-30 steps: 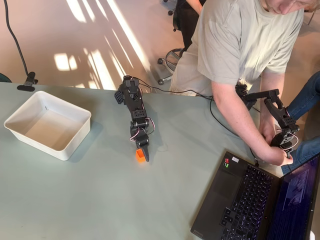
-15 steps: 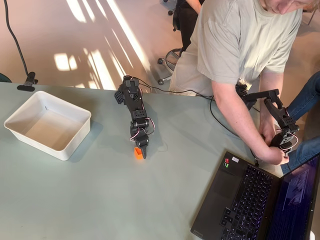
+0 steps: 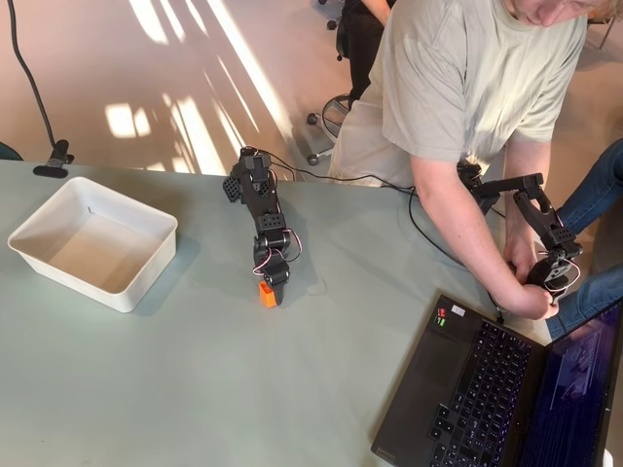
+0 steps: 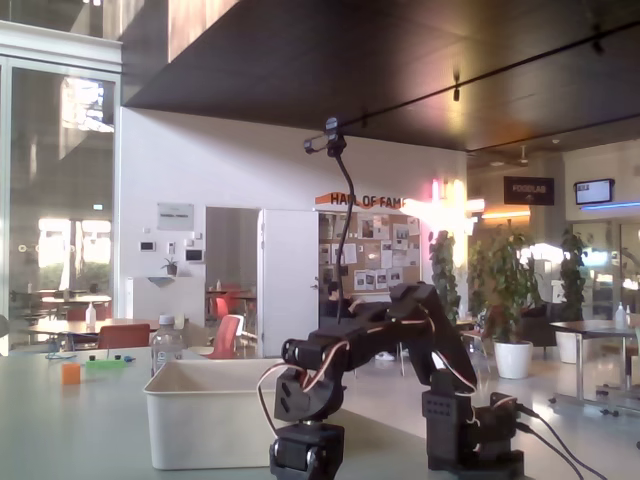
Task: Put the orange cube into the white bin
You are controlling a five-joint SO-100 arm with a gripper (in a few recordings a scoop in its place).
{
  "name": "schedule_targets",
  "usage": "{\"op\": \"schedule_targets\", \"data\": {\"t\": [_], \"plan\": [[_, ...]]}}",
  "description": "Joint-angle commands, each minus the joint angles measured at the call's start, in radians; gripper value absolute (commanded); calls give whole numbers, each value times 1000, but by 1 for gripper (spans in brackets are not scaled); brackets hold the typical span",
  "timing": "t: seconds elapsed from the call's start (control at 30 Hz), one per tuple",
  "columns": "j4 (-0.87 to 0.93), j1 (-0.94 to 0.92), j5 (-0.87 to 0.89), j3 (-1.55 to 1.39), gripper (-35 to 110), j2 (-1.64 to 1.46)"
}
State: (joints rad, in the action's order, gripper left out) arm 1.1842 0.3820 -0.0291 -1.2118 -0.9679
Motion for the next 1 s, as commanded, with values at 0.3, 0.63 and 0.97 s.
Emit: {"op": "schedule_targets", "data": {"t": [0.3,0.63,0.97], "plan": [[5,0,5,34,29,-32],[5,-44,-3,35,28,-216],[-11,-273,-3,35,28,-468]]}}
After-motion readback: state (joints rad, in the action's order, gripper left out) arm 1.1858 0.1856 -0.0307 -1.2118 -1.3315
